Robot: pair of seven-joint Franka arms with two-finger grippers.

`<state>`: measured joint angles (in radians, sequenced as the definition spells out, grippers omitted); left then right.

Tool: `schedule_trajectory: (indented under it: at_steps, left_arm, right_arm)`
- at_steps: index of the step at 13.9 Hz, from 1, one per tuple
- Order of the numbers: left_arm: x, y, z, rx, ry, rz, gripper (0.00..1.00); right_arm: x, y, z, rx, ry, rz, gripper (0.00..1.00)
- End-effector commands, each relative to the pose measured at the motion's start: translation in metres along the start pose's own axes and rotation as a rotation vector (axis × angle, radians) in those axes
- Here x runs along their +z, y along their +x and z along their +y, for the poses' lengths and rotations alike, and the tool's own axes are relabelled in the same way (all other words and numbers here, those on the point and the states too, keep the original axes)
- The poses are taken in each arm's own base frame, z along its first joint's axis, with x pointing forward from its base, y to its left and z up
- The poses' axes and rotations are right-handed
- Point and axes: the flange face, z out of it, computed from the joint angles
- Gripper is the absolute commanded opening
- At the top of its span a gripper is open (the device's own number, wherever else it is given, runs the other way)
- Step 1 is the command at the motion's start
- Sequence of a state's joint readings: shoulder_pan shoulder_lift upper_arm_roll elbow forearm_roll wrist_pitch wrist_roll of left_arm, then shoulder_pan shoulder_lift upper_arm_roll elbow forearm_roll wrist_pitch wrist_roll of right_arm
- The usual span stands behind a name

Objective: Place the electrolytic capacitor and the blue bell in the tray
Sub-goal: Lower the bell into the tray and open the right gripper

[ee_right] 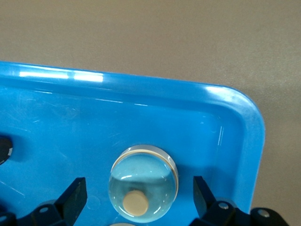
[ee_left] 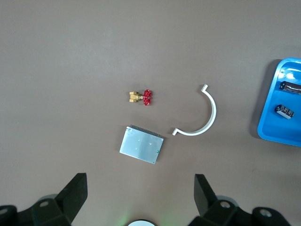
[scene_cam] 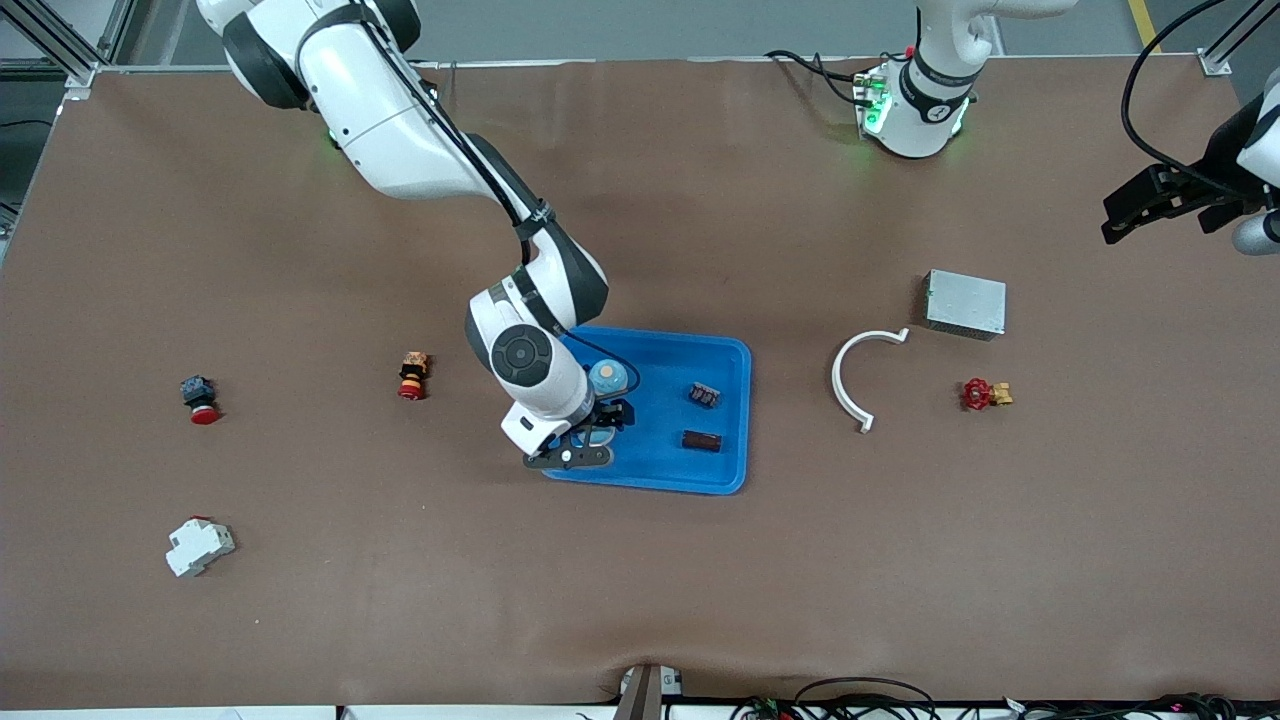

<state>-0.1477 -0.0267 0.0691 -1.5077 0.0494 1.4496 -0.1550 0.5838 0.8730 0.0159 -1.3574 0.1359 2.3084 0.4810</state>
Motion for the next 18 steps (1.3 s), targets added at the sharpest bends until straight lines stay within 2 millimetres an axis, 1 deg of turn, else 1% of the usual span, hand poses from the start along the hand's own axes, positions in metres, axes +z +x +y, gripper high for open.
schedule_trajectory:
  at_steps: [1, 2, 3, 5, 7, 8, 10, 12, 14, 18]
  left_arm:
    - [-0.009, -0.009, -0.001, 0.011, -0.026, 0.005, 1.00]
    - [-0.010, -0.010, -0.002, 0.011, -0.028, 0.007, 1.00]
    - [-0.010, -0.010, -0.001, 0.013, -0.028, 0.007, 1.00]
    - [-0.010, -0.011, 0.000, 0.014, -0.026, 0.008, 1.00]
    - [-0.010, -0.011, 0.001, 0.016, -0.026, 0.008, 1.00]
    - [-0.010, -0.011, 0.001, 0.016, -0.028, 0.006, 1.00]
    - [-0.012, -0.014, 0.002, 0.014, -0.027, 0.001, 1.00]
    - [-0.013, -0.015, 0.002, 0.014, -0.027, 0.001, 1.00]
    - [-0.012, -0.015, 0.002, 0.015, -0.026, -0.006, 1.00]
    - [-0.014, -0.018, 0.006, 0.013, -0.026, -0.003, 1.00]
  right_arm:
    - [-0.020, 0.003, -0.006, -0.005, 0.015, 0.002, 1.00]
    - [-0.041, 0.000, -0.008, -0.007, 0.005, -0.024, 1.00]
    - [-0.057, -0.007, -0.009, -0.007, -0.018, -0.074, 1.00]
    - [-0.098, -0.018, -0.011, -0.014, -0.047, -0.140, 1.00]
    - [-0.139, -0.028, -0.005, -0.015, -0.073, -0.197, 1.00]
    - [-0.157, -0.034, -0.004, -0.017, -0.086, -0.223, 1.00]
    - [-0.185, -0.049, 0.002, -0.020, -0.098, -0.245, 1.00]
    - [-0.207, -0.070, 0.012, -0.020, -0.101, -0.247, 1.00]
    - [-0.228, -0.088, 0.027, -0.013, -0.101, -0.244, 1.00]
    - [-0.278, -0.110, 0.070, 0.013, -0.076, -0.218, 1.00]
